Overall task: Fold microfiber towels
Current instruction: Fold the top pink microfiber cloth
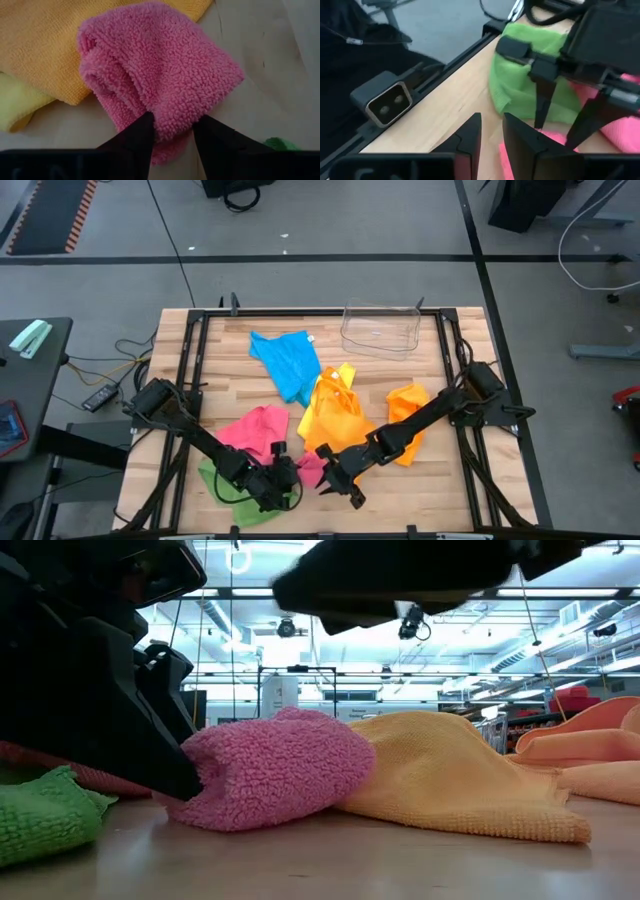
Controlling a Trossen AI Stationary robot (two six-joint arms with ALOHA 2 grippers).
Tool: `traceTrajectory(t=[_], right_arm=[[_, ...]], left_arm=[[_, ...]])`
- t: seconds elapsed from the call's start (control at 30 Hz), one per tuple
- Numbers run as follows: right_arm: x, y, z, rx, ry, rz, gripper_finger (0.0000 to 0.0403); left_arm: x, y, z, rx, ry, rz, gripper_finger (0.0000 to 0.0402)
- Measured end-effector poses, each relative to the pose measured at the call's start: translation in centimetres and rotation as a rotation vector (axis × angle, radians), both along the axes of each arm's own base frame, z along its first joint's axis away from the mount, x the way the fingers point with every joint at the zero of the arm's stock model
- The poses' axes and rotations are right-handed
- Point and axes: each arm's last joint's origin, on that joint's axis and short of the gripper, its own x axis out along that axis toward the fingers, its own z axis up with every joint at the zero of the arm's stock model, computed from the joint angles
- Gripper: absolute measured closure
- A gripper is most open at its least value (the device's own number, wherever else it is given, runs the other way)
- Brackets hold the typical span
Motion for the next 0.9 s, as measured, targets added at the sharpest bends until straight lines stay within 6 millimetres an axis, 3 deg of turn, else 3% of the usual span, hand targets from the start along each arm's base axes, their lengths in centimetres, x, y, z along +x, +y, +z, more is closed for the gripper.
traceTrajectory(t=[0.23, 0.4, 0.9], right_arm=[[0.7, 0.3, -2.0, 0.0, -0.028, 0.007, 0.029], [1.2, -0.6, -3.0, 0.005, 0.013, -0.031, 0.0265], [1.7, -1.7, -2.8, -0.003, -0.008, -0.068, 0.0219]], left_arm=[[0.0, 0.0, 0.0, -0.001, -0.001, 0.002, 0.0256], [0.0, 0.0, 0.0, -0.002, 0.0, 0.001, 0.0254], [0.0, 0.0, 0.0, -0.003, 0.001, 0.0, 0.0251]])
